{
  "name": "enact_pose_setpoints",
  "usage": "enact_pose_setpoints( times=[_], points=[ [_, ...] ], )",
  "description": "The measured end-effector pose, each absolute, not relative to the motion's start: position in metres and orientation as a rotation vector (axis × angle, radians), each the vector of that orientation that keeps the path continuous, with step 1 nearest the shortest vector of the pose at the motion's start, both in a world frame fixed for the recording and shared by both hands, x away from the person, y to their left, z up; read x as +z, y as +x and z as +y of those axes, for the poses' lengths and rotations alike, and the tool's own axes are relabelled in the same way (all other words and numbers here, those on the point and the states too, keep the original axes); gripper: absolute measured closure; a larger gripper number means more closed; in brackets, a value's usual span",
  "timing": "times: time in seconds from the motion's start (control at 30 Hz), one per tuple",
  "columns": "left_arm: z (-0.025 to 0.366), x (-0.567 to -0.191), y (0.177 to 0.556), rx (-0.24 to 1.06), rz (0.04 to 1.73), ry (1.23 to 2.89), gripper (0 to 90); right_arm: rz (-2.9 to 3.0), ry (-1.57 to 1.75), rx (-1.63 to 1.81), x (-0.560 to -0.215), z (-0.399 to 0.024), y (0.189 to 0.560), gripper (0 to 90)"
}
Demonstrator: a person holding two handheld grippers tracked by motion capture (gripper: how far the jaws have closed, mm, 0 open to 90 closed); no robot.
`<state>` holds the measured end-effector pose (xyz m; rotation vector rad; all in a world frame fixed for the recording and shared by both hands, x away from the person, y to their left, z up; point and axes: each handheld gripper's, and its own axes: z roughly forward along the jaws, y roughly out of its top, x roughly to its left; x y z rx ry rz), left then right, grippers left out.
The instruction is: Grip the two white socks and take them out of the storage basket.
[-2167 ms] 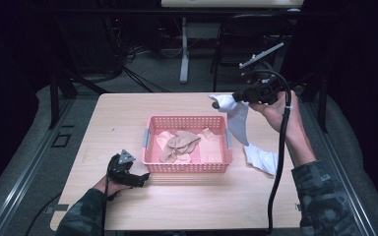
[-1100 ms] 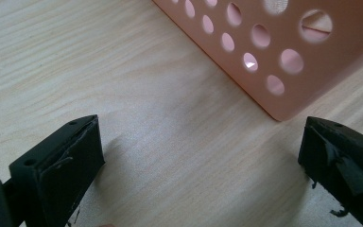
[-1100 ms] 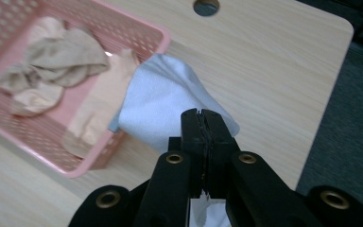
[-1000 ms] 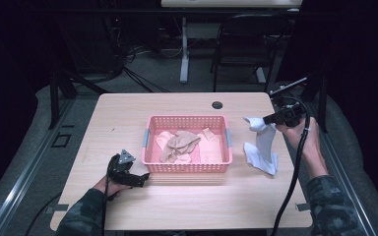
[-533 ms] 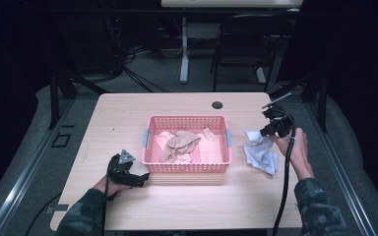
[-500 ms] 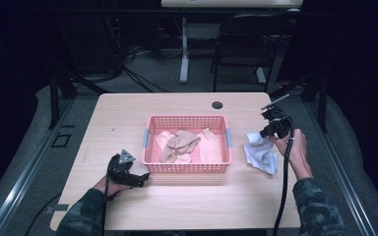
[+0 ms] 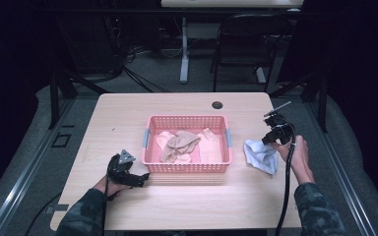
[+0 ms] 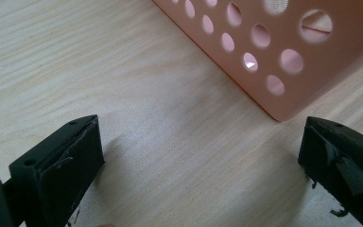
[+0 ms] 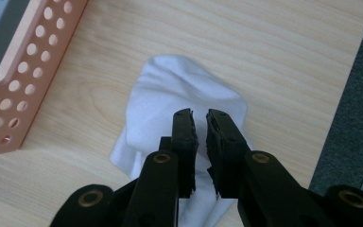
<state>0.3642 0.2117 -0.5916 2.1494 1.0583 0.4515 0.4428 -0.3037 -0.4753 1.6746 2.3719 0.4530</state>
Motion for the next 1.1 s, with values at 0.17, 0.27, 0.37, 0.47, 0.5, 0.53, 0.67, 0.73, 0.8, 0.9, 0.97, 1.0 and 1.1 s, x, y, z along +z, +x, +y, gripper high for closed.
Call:
enact_pose_setpoints(
  times=[0.17, 0.27, 0.37, 0.47, 0.5, 0.53, 0.67, 0.73, 0.8, 0.9, 0.97, 1.0, 1.1],
  points=[
    [0.212, -0.592, 0.364, 0.451, 1.058, 2.150, 0.5, 2.323, 1.690, 0.514, -0.465, -0.313, 0.434, 68.8],
    [0.212, -0.592, 0.364, 0.452, 1.059, 2.150, 0.5, 2.288, 1.673, 0.540, -0.454, -0.316, 0.427, 60.3],
    [0.212, -0.592, 0.364, 0.452, 1.059, 2.149, 0.5, 2.261, 1.653, 0.579, -0.443, -0.318, 0.417, 48.7],
    [0.212, -0.592, 0.364, 0.452, 1.058, 2.150, 0.5, 2.250, 1.619, 0.642, -0.435, -0.320, 0.402, 39.6],
    [0.212, -0.592, 0.364, 0.452, 1.058, 2.150, 0.5, 2.246, 1.607, 0.683, -0.431, -0.321, 0.393, 35.0],
    [0.212, -0.592, 0.364, 0.452, 1.058, 2.150, 0.5, 2.246, 1.607, 0.683, -0.431, -0.321, 0.393, 35.0],
    [0.212, -0.592, 0.364, 0.452, 1.060, 2.148, 0.5, 2.249, 1.576, 0.739, -0.431, -0.325, 0.372, 25.1],
    [0.212, -0.592, 0.364, 0.451, 1.060, 2.147, 0.5, 2.263, 1.565, 0.746, -0.437, -0.328, 0.360, 16.8],
    [0.212, -0.592, 0.364, 0.451, 1.060, 2.147, 0.5, 2.273, 1.564, 0.782, -0.451, -0.333, 0.343, 9.9],
    [0.212, -0.592, 0.364, 0.452, 1.059, 2.150, 0.5, 2.310, 1.575, 0.727, -0.469, -0.335, 0.332, 1.7],
    [0.212, -0.592, 0.364, 0.451, 1.059, 2.150, 0.5, 2.327, 1.586, 0.706, -0.475, -0.336, 0.330, 1.6],
    [0.212, -0.592, 0.364, 0.452, 1.059, 2.150, 0.5, 2.337, 1.609, 0.692, -0.484, -0.336, 0.326, 1.7],
    [0.212, -0.591, 0.364, 0.452, 1.057, 2.152, 0.5, 2.393, 1.627, 0.614, -0.503, -0.335, 0.323, 1.1]
  ],
)
